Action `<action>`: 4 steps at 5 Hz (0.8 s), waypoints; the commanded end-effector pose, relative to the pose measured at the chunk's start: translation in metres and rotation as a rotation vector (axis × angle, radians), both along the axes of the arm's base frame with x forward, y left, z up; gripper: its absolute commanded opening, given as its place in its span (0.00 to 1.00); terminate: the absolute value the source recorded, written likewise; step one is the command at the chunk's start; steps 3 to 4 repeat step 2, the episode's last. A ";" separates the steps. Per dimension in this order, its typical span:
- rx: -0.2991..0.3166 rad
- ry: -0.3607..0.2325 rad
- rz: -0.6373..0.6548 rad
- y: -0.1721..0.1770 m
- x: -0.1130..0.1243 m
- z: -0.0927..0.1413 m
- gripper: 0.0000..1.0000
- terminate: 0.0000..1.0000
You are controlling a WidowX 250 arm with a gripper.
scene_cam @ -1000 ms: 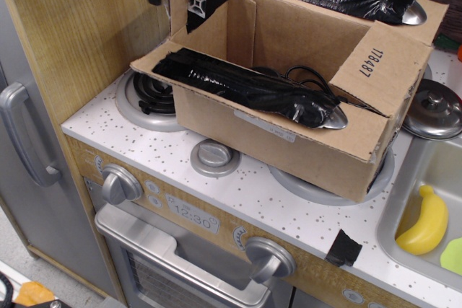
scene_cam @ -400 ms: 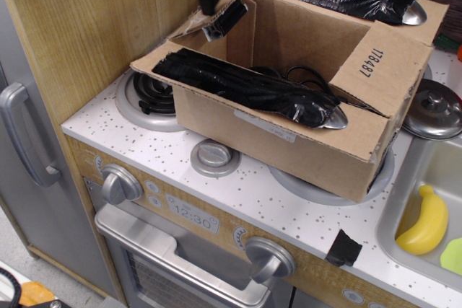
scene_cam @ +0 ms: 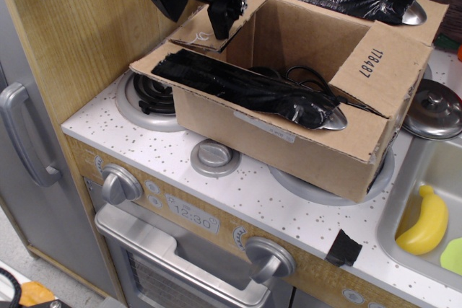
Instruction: Close small4fbox flaps
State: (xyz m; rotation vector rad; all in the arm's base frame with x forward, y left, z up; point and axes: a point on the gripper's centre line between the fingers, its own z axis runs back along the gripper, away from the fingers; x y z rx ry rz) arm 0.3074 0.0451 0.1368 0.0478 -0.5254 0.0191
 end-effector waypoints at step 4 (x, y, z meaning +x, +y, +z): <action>0.042 -0.009 -0.074 0.008 0.002 -0.009 1.00 1.00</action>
